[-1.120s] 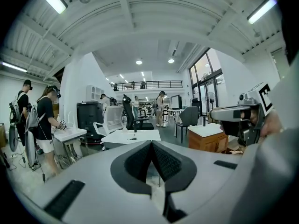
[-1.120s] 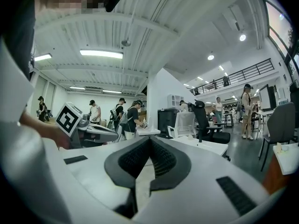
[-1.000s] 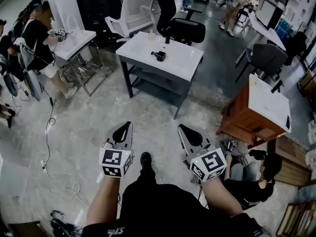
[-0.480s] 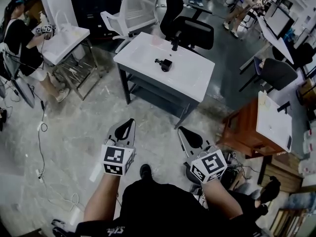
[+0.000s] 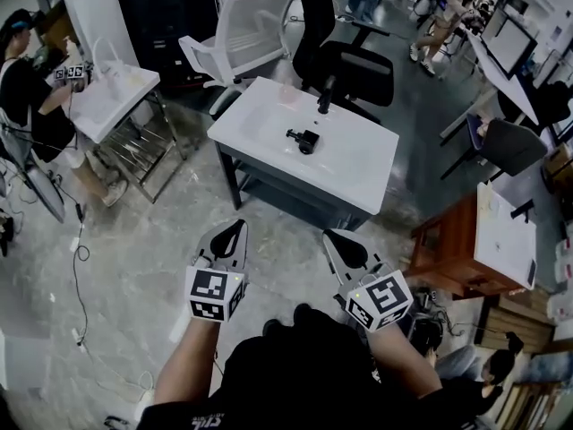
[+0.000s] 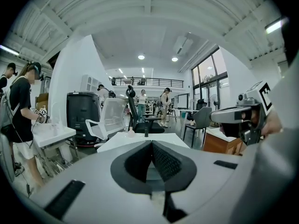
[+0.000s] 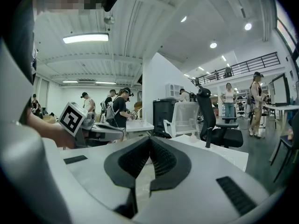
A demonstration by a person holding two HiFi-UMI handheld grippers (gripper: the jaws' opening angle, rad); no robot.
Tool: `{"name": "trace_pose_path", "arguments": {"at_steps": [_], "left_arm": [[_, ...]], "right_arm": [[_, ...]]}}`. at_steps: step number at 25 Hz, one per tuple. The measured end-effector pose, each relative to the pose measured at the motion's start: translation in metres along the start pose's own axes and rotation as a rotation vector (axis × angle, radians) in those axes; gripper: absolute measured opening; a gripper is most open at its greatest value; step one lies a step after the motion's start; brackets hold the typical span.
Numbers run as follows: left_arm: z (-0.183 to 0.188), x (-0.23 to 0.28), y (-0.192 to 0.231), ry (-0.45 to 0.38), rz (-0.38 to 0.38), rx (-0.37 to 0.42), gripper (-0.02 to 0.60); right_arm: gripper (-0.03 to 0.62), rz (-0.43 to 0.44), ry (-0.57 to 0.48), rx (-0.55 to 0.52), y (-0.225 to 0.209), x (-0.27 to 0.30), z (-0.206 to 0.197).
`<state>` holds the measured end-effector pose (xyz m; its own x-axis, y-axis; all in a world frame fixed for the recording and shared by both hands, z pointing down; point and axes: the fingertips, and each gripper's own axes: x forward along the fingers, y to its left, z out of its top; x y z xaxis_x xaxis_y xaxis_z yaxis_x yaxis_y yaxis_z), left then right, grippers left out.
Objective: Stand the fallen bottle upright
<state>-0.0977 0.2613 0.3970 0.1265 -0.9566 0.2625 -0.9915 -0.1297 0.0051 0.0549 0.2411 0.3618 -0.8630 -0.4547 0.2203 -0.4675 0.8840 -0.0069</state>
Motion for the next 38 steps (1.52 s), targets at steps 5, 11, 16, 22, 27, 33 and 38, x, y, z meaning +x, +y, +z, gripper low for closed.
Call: {"name": "trace_pose_path", "arguments": {"at_steps": [5,11,16,22,27,33,38], "left_arm": [[0.005,0.034,0.018,0.017,0.002,0.008,0.009],[0.008,0.106,0.05,0.053,0.028,0.007,0.008],[0.014,0.188,0.079,0.102,0.071,-0.034,0.008],[0.031,0.287,0.116,0.144,0.107,-0.056,0.009],[0.045,0.337,0.138,0.154,0.121,-0.068,0.008],[0.055,0.367,0.165,0.146,0.096,-0.071,0.009],[0.056,0.377,0.192,0.136,0.052,-0.063,0.008]], "right_arm": [[0.018,0.008,-0.005,0.014,-0.031,0.038,0.003],[0.023,0.009,-0.001,0.057,-0.1,0.098,-0.001],[0.023,0.053,0.034,0.097,-0.177,0.16,-0.012],[0.026,0.117,0.086,0.12,-0.26,0.24,-0.016],[0.035,0.153,0.12,0.109,-0.298,0.287,-0.013],[0.057,0.144,0.187,0.076,-0.312,0.322,-0.018],[0.069,0.094,0.243,0.055,-0.309,0.347,-0.025]]}}
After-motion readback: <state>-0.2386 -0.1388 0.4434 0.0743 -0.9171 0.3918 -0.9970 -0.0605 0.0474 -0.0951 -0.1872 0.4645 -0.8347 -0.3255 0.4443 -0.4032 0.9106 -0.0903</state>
